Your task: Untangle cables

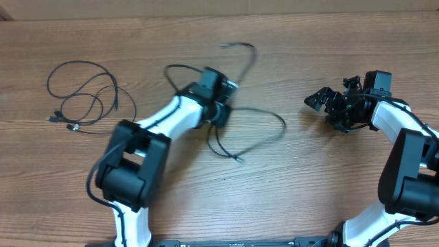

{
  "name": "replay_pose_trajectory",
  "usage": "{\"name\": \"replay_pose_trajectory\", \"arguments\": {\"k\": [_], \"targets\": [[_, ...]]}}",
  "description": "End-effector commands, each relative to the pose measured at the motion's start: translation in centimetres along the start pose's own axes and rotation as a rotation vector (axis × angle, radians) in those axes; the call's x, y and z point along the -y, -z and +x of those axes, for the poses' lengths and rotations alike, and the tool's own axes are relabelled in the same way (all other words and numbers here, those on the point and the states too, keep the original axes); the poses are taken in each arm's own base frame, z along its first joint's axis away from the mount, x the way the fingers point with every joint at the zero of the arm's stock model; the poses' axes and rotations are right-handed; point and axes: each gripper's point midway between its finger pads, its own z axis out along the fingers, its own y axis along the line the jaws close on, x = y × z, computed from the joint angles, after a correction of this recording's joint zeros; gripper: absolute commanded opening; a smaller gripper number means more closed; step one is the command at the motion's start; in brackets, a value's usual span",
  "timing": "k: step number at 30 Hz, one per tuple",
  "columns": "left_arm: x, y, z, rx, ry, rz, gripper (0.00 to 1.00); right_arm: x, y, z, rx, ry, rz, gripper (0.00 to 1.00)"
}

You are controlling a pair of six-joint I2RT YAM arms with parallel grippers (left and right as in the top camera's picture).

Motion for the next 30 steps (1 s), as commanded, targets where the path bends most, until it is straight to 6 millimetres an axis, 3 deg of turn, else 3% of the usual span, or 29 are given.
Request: {"name": "replay_pose_trajectory", "arguments": {"k": [1,3,7,11,14,16,23,30], "targets": [[-2.7,-0.4,2.2,-0.062,0.213,-0.036,0.16,1.1,-0.3,0.3,-0.001,-0.006,0.042,1.0],[-3.2,0.5,1.7,-0.047,0.231,-0.024,0.28,1.1,-0.3,0.3,-0.001,-0.006,0.042,1.0],[-3.5,3.0,-0.4,0.029,0.218,-0.056,0.35,1.1,-0.3,0.3,-0.001,-0.006,0.042,1.0],[-3.6,6.7,-3.1,0.14,0.197,-0.104,0.45,1.1,-0.3,0.3,-0.001,-0.006,0.042,1.0],[-3.7,8.8,-4.2,0.195,0.184,-0.127,0.53,1.1,-0.3,0.3,-0.001,-0.006,0.042,1.0],[-3.5,9.2,-4.4,0.203,0.152,-0.123,0.52,1.1,-0.3,0.3,-0.001,-0.006,0.042,1.0],[-2.7,6.6,-3.0,0.119,-0.053,-0.125,0.58,1.1,-0.3,0.3,-0.001,-0.006,0.042,1.0],[-2.3,2.6,-1.0,0.028,-0.084,-0.08,0.54,1.1,-0.3,0.3,-0.001,-0.006,0.042,1.0]]}}
